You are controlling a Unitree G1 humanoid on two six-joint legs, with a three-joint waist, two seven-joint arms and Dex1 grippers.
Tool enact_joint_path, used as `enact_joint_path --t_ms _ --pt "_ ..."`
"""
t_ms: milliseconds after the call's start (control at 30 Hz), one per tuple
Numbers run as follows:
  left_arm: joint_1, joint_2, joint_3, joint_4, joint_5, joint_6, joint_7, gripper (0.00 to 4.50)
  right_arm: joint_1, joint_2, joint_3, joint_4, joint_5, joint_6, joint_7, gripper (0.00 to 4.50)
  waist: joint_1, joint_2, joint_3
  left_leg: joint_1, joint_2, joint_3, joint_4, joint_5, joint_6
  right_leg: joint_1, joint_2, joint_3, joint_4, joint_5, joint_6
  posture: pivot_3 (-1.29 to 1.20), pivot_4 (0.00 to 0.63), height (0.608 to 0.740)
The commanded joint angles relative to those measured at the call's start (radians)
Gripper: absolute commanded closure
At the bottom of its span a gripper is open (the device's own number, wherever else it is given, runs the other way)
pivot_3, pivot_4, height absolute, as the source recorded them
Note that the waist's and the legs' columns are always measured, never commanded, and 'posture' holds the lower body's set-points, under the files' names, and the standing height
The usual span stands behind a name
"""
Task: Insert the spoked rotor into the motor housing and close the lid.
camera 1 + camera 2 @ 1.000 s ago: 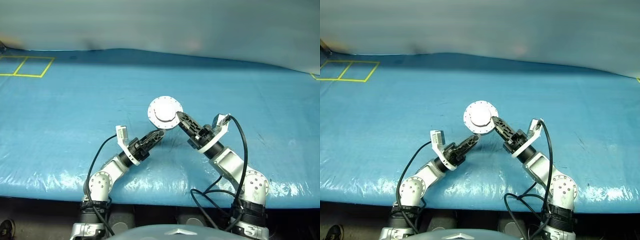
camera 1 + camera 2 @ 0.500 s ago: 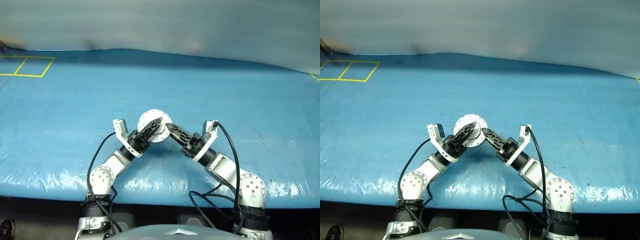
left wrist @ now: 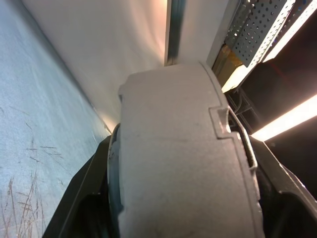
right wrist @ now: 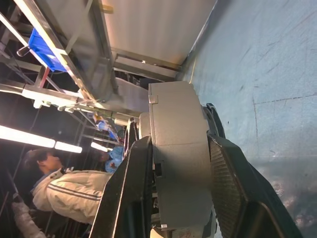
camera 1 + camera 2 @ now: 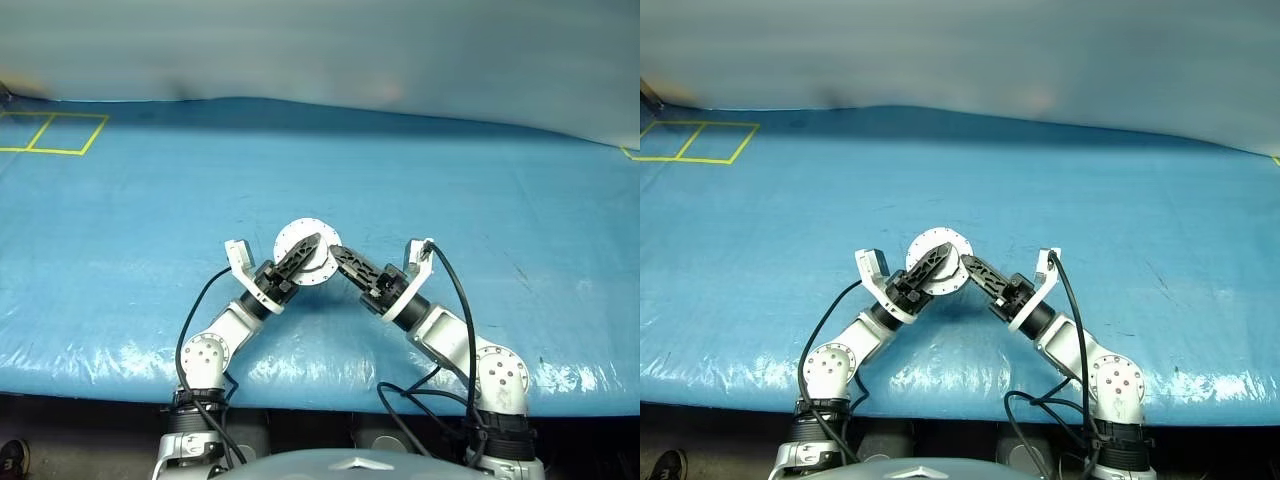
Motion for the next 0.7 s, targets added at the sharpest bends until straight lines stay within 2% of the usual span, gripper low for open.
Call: enact_joint_path --t_ms 33,133,167,267,467,567,700 --pt "-0.017 -0.014 -0.011 -0.021 0.006 -0.008 -0.003 1.88 -0.025 0.01 -0.014 -0.02 -0.036 -0.055 -0.005 2.55 0.0 0.0 0.0 0.0 0.0 0.0 0.0 0.0 0.0 0.0 0.0 0.0 0.0 0.0 0.0 0.0 0.15 0.74" --pt "-0.02 -0.019 -0.005 -0.02 0.018 -0.023 0.007 1.88 -0.026 0.008 -0.012 -0.029 -0.05 -0.065 0.007 1.76 0.001 0.0 0.0 0.0 0.0 0.0 0.0 0.0 0.0 0.0 0.0 0.0 0.0 0.0 0.0 0.0 0.15 0.74" --pt "-0.021 -0.021 -0.002 -0.02 0.025 -0.032 0.01 1.88 -0.029 0.012 -0.013 -0.033 -0.07 -0.081 -0.004 1.31 0.0 0.0 0.0 0.0 0.0 0.0 0.0 0.0 0.0 0.0 0.0 0.0 0.0 0.0 0.0 0.0 0.15 0.74" --pt "-0.033 -0.027 0.012 -0.004 0.039 -0.053 0.025 1.88 -0.036 0.024 -0.02 -0.032 -0.128 -0.133 -0.018 0.39 0.0 0.0 0.0 0.0 0.0 0.0 0.0 0.0 0.0 0.0 0.0 0.0 0.0 0.0 0.0 0.0 0.15 0.74" --pt "-0.11 -0.064 0.099 0.076 0.136 -0.244 0.176 1.88 -0.043 0.002 -0.024 -0.015 -0.27 -0.197 -0.026 0.39 0.002 0.0 0.0 0.0 0.0 0.0 0.002 0.0 0.0 0.001 0.0 0.0 0.0 0.001 0.001 0.0 0.15 0.74" --pt "-0.208 -0.048 0.192 0.178 0.194 -0.377 0.318 1.88 -0.044 -0.029 -0.02 -0.017 -0.327 -0.202 -0.016 0.39 0.006 -0.001 0.0 0.0 0.0 0.0 0.002 0.0 0.0 0.001 0.0 0.0 0.0 0.001 0.001 0.0 0.15 0.74" --pt "-0.316 -0.025 0.285 0.278 0.225 -0.48 0.42 1.88 -0.048 -0.039 -0.028 -0.012 -0.378 -0.215 -0.011 0.39 0.01 -0.001 0.001 -0.001 0.0 0.0 0.001 0.0 0.0 0.0 0.0 0.0 -0.001 0.001 0.002 0.0 0.15 0.74"
